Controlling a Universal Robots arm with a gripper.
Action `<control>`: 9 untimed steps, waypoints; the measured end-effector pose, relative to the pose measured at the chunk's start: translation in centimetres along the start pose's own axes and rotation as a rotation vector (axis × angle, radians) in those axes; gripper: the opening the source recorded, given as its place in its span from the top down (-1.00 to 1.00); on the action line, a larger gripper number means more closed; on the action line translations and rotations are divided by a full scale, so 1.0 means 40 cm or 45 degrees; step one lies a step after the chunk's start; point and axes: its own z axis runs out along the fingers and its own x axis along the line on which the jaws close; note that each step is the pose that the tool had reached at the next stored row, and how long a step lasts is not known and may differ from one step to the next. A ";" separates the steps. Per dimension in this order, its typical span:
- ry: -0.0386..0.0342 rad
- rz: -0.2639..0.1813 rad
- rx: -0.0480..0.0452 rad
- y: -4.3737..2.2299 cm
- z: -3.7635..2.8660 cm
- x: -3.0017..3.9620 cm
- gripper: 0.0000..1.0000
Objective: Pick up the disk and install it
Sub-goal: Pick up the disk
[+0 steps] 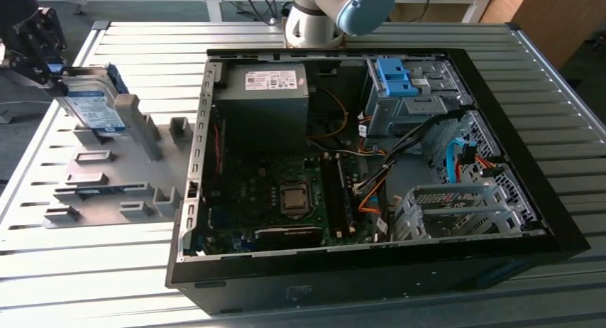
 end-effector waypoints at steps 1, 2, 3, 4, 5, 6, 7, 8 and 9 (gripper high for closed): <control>0.0000 0.000 0.000 0.000 -0.003 0.000 0.25; 0.0000 0.000 0.000 0.000 -0.004 0.000 0.25; -0.0001 0.000 0.000 0.000 -0.004 0.000 0.25; -0.0002 0.000 0.000 0.000 -0.004 0.000 0.25; 0.0000 0.000 0.000 0.000 -0.006 0.000 0.25; 0.0000 0.000 0.000 0.000 -0.007 0.000 0.26; 0.0000 0.000 0.000 0.000 -0.008 0.000 0.26; 0.0000 0.000 0.000 0.000 -0.008 0.000 0.26; 0.0000 0.000 0.000 0.000 -0.008 0.000 0.26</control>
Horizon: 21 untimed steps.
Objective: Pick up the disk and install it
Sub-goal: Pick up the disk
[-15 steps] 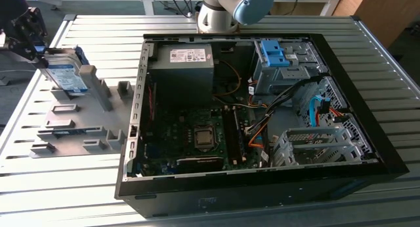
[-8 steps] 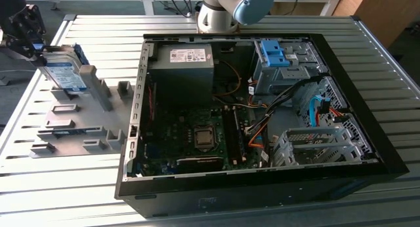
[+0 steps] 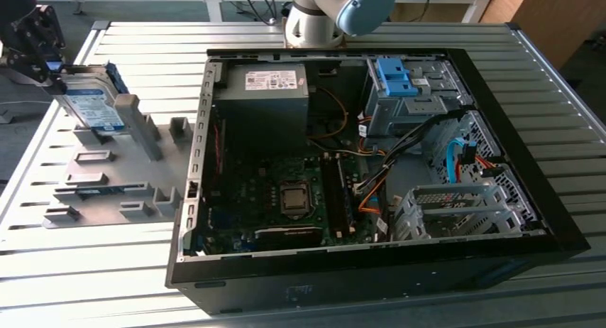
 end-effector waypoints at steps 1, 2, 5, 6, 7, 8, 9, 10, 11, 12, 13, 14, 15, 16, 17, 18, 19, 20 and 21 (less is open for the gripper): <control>0.0000 0.000 0.000 0.000 0.000 0.000 0.26; 0.0000 0.000 0.000 0.000 0.000 0.000 0.26; 0.0000 0.000 0.000 0.000 -0.001 0.000 0.26; 0.0000 0.000 0.000 0.000 -0.001 0.000 0.26; 0.0002 0.000 0.000 0.000 -0.002 0.000 0.26; 0.0002 0.000 -0.001 0.000 -0.004 0.000 0.26; 0.0000 0.000 0.000 0.000 -0.017 0.000 0.26; -0.0001 0.000 0.000 0.000 -0.020 0.000 0.26; -0.0001 0.000 0.000 0.000 -0.022 0.000 0.26; 0.0000 0.000 0.000 0.000 -0.025 0.000 0.26; 0.0000 0.000 0.000 0.000 -0.027 0.000 0.26; 0.0000 0.000 0.000 0.000 -0.030 0.000 0.26; 0.0001 0.000 0.000 0.001 -0.032 0.000 0.26; 0.0000 0.000 0.000 0.001 -0.035 0.000 0.26; 0.0000 0.000 0.000 0.001 -0.038 0.000 0.26; 0.0000 0.000 0.000 0.001 -0.041 0.000 0.26; 0.0000 0.000 0.000 0.001 -0.044 -0.001 0.26; 0.0000 0.000 0.000 0.001 -0.047 -0.001 0.26; 0.0000 0.000 0.000 0.001 -0.050 -0.001 0.26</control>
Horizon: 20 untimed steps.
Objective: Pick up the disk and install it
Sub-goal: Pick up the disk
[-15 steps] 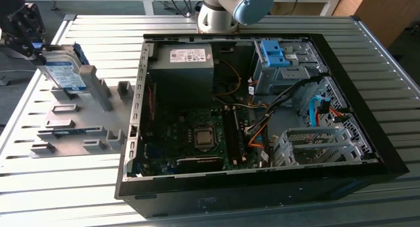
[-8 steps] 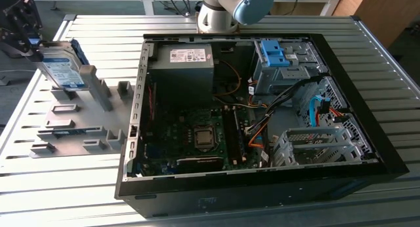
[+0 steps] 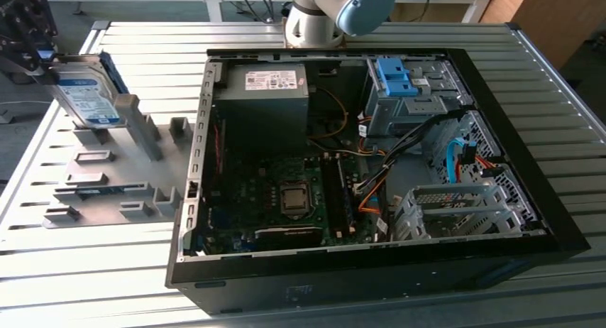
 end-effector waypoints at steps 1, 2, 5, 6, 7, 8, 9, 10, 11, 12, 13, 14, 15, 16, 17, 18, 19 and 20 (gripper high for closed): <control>0.0000 0.000 0.000 0.000 -0.003 0.000 0.26; 0.0000 0.000 0.000 0.000 -0.005 0.000 0.26; 0.0000 0.000 0.000 0.000 -0.013 0.000 0.26; 0.0000 0.000 0.000 0.000 -0.015 0.000 0.26; 0.0000 0.000 0.000 0.000 -0.017 0.000 0.26; 0.0000 0.000 0.000 0.000 -0.019 0.000 0.26; 0.0000 0.000 0.000 0.000 -0.021 0.000 0.26; 0.0000 0.000 0.000 0.000 -0.023 0.000 0.26; 0.0000 0.000 0.000 0.000 -0.025 0.000 0.26; 0.0000 0.000 0.000 0.000 -0.028 0.000 0.26; 0.0000 0.000 0.000 0.000 -0.030 0.000 0.26; 0.0000 0.000 0.000 0.000 -0.033 0.000 0.26; 0.0000 0.000 0.000 0.001 -0.036 0.000 0.26; 0.0000 0.000 0.000 0.001 -0.038 0.000 0.26; 0.0000 0.000 0.000 0.001 -0.040 0.000 0.26; -0.0001 0.000 0.000 0.001 -0.041 -0.001 0.26; -0.0001 0.000 0.000 0.001 -0.043 0.000 0.26; 0.0001 0.000 0.000 0.001 -0.045 -0.001 0.26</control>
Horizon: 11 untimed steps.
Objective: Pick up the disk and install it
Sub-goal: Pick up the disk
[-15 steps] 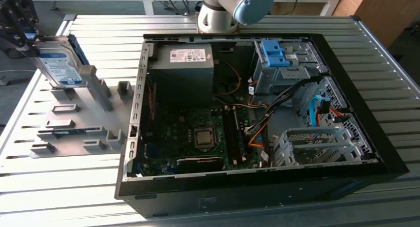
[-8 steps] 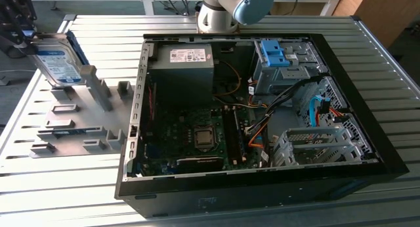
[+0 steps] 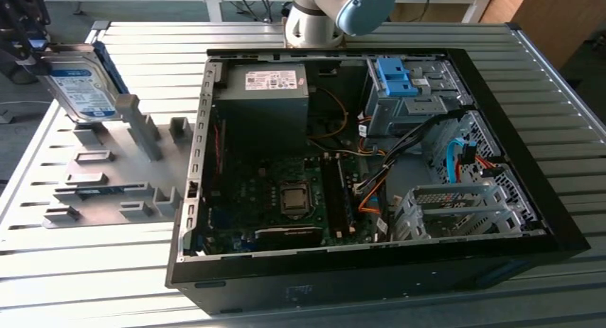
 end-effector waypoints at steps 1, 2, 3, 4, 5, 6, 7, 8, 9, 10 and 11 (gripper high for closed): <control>0.0000 0.000 0.000 0.000 -0.002 0.000 0.26; -0.0001 0.000 0.000 0.000 -0.002 0.000 0.26; -0.0002 0.000 0.000 0.000 -0.002 0.000 0.26; -0.0002 0.000 0.001 0.000 -0.002 0.000 0.26; -0.0001 0.000 0.000 0.000 -0.003 0.000 0.26; -0.0001 0.000 0.000 0.000 -0.004 0.000 0.26; 0.0000 0.000 0.000 0.000 -0.004 0.000 0.26; 0.0000 0.000 0.000 0.000 -0.005 0.000 0.26; 0.0000 0.000 0.000 0.000 -0.005 0.000 0.26; 0.0000 0.000 0.000 0.000 -0.006 0.000 0.26; -0.0001 0.000 0.000 0.000 -0.006 0.000 0.26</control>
